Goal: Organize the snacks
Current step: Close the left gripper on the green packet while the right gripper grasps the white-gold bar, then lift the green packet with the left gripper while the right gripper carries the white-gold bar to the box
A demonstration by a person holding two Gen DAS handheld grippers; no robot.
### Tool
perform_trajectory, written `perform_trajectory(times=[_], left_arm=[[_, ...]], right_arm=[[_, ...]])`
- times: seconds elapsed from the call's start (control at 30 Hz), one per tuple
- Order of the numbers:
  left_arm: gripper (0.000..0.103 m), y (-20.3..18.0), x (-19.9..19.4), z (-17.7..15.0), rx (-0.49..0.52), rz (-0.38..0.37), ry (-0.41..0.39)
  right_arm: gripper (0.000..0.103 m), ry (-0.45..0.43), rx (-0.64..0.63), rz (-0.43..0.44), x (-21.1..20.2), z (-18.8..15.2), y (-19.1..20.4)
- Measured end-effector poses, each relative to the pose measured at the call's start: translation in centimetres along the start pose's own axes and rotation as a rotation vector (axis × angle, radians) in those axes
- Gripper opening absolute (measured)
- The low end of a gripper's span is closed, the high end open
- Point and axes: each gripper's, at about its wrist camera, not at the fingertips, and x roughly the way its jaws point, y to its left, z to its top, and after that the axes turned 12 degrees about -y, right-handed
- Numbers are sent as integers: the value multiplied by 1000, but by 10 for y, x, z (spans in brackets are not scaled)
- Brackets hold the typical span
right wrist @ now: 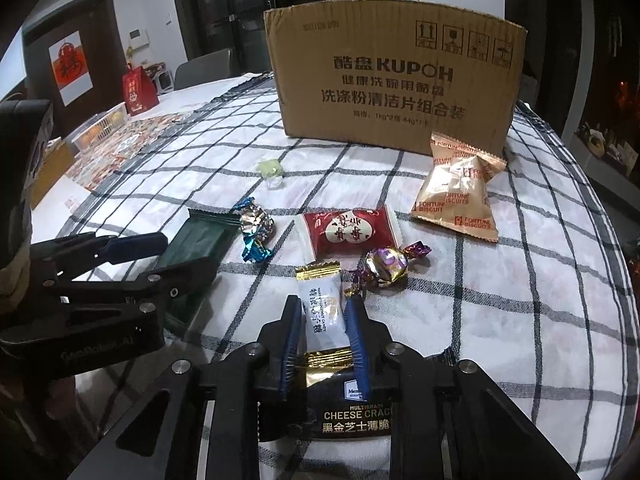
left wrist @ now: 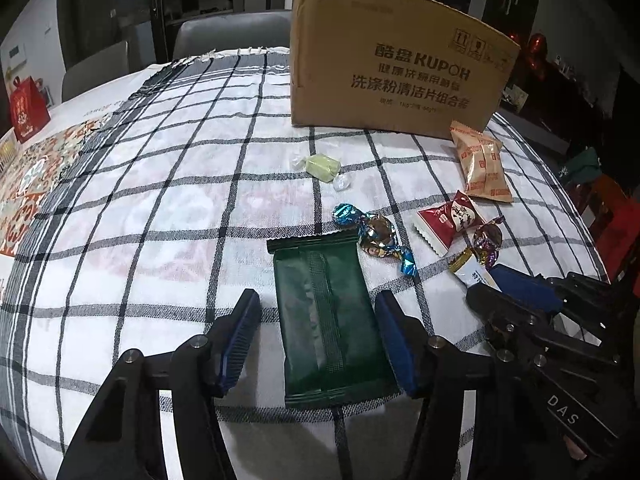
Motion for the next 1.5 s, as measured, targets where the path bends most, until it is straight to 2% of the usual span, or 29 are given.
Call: perform_trajectory(times=[0.1,0.6,1.07,1.5], left_arm=[[47,0,0,0,6,-1,-6],[46,2,-22,5,19,-12,-44],[46,-6,-76,30,63,-51,-181],[46,-20,-114,73,92,-117,-311]], right_arm=[[22,0,-6,-4,0,0,0],[21,-51,7,-2,-20,8,8],[21,-156,16,-18,-60,31,19],[21,-298,27,-32,-100,67,15]])
